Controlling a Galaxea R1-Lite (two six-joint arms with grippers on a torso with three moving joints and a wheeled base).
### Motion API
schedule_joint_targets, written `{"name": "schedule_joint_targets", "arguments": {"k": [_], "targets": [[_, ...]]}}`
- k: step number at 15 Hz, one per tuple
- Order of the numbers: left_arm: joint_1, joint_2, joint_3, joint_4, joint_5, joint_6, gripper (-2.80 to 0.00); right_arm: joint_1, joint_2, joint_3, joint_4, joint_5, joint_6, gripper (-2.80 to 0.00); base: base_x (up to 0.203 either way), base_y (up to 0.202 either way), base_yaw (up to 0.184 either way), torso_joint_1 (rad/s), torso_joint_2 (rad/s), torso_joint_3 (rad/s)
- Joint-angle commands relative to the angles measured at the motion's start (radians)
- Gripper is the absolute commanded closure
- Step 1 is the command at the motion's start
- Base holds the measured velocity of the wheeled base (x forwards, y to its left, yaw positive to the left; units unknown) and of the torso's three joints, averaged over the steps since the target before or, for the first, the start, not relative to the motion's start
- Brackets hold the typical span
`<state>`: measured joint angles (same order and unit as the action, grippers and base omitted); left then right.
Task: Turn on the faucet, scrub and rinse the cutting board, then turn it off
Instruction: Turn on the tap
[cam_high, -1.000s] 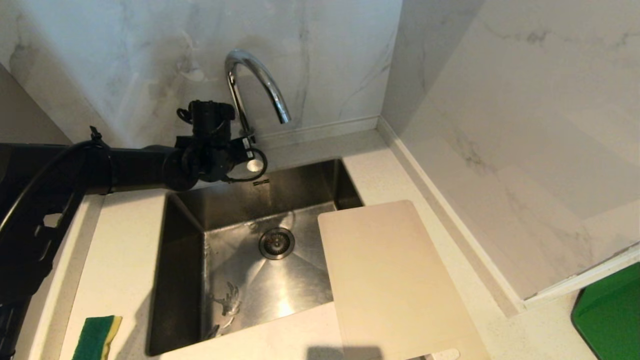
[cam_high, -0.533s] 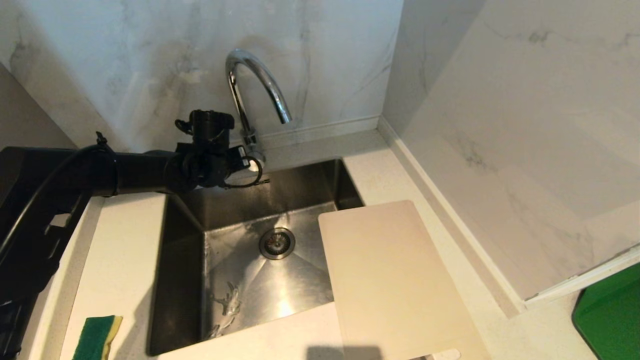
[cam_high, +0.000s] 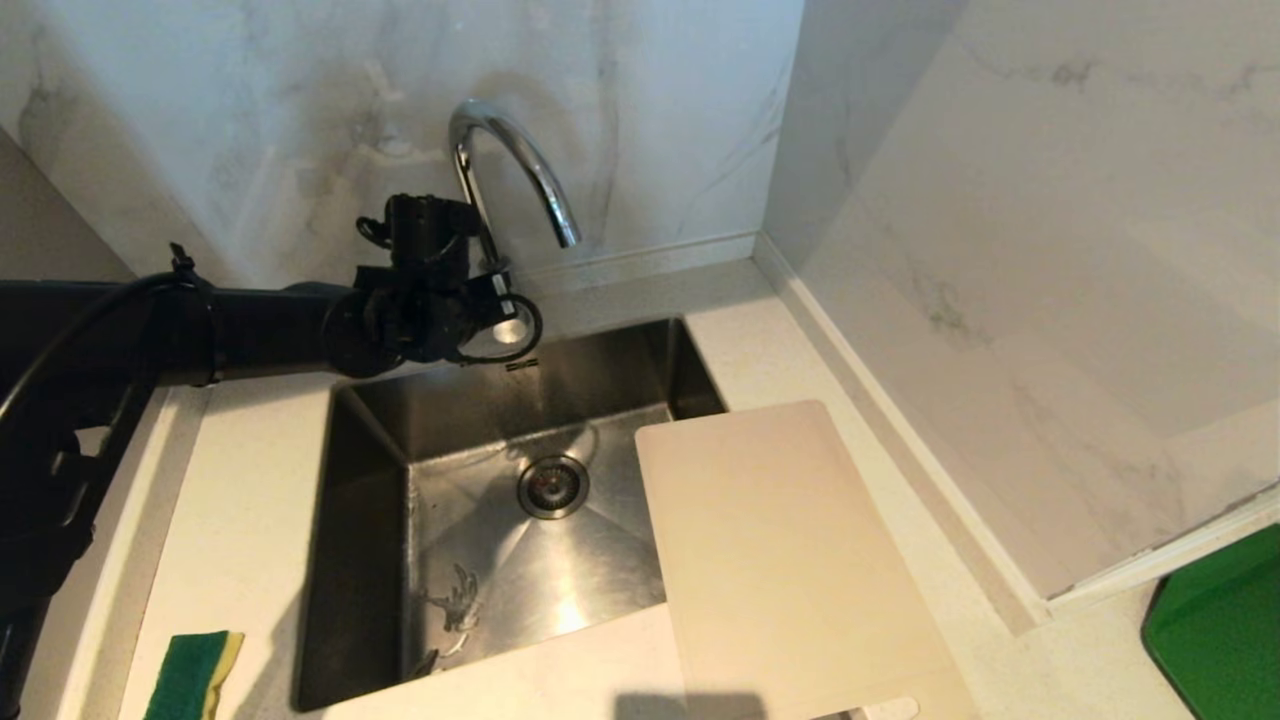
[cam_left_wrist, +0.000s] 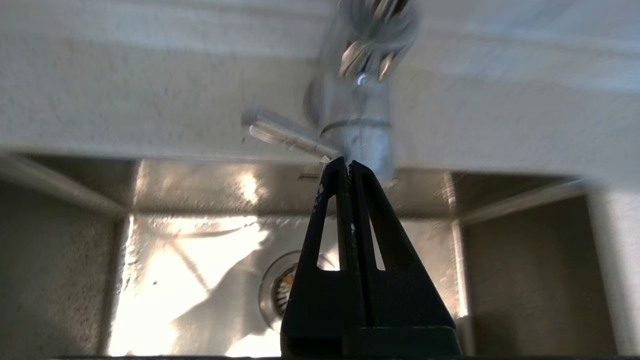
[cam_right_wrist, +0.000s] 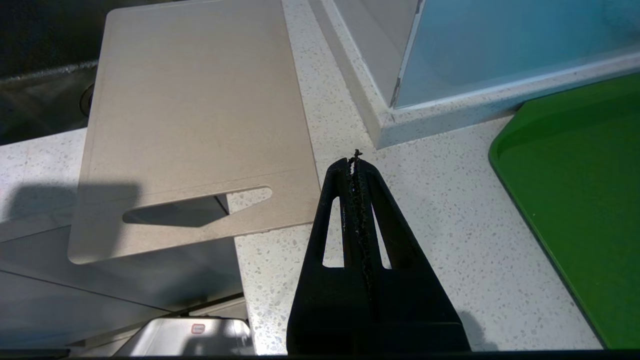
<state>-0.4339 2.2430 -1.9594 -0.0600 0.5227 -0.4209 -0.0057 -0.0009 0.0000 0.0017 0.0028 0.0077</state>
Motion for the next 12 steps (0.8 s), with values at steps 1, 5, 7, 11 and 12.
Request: {"name": "schedule_joint_targets", "arguments": {"k": [1,5,7,11,12], "targets": [[-0.009,-0.039,-0.001,-0.006,0.003,-0.001,0.00,0.000,0.001,0.000,0.000,0.000,0.000,0.00,0.000,0.000,0.000,0.000,0.00,0.000],[-0.008,-0.005,-0.001,-0.128,0.023,0.048,0.00,0.001,0.001,0.000,0.000,0.000,0.000,0.00,0.000,0.000,0.000,0.000,0.00,0.000],[-0.008,0.035,-0.002,-0.198,0.063,0.101,0.00,0.000,0.001,0.000,0.000,0.000,0.000,0.00,0.000,0.000,0.000,0.000,0.00,0.000],[0.008,0.094,-0.004,-0.280,0.096,0.140,0.00,0.000,0.001,0.000,0.000,0.000,0.000,0.00,0.000,0.000,0.000,0.000,0.00,0.000],[0.010,0.099,-0.004,-0.294,0.097,0.158,0.00,0.000,0.001,0.000,0.000,0.000,0.000,0.00,0.000,0.000,0.000,0.000,0.00,0.000]]}}
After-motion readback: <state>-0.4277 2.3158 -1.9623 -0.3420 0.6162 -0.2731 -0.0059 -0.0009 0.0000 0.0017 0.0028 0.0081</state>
